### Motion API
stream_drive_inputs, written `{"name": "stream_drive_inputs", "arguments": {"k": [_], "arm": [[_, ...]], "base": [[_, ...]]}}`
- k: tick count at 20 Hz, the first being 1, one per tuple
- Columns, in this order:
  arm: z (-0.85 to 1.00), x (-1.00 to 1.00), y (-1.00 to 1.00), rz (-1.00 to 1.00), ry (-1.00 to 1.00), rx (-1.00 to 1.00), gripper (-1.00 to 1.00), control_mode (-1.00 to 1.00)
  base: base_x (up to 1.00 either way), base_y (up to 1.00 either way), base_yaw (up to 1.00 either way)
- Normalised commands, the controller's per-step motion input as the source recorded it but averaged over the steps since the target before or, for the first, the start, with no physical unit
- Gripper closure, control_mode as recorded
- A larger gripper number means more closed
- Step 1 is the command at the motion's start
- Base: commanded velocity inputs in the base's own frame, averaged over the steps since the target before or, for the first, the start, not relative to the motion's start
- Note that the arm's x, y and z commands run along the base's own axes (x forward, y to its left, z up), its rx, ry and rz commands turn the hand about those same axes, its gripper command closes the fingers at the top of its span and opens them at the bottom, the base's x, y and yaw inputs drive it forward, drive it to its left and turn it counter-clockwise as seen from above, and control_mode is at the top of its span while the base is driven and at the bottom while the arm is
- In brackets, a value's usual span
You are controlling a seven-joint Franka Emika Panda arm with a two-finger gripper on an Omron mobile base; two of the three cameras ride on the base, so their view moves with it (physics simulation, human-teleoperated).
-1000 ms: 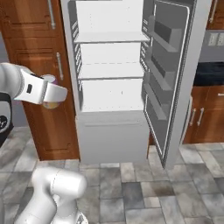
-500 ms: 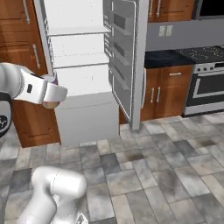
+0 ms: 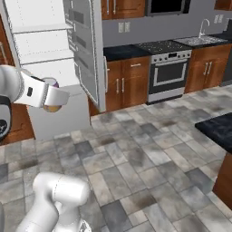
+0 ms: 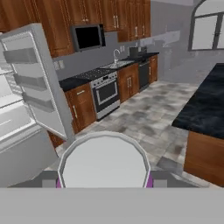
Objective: Open the fridge, grab two sodas, and place both sodas inside the bowl with ice on the dining counter.
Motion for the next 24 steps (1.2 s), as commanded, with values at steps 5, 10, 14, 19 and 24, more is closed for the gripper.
{"name": "stream_drive_inputs", "arguments": {"k": [5, 10, 14, 19, 24], "arm": [[0.00, 0.00, 0.00, 0.00, 0.00, 0.00, 1.00, 1.00], [0.00, 0.00, 0.00, 0.00, 0.00, 0.00, 1.00, 1.00], [0.00, 0.00, 0.00, 0.00, 0.00, 0.00, 1.00, 1.00], [0.00, 0.00, 0.00, 0.00, 0.00, 0.00, 1.00, 1.00], [0.00, 0.00, 0.00, 0.00, 0.00, 0.00, 1.00, 1.00]], "base": [[-0.52, -0.93, -0.29], [-0.40, -1.00, -0.27], [-0.17, -1.00, -0.21], [0.00, -1.00, -0.13], [-0.03, -1.00, -0.05]]}}
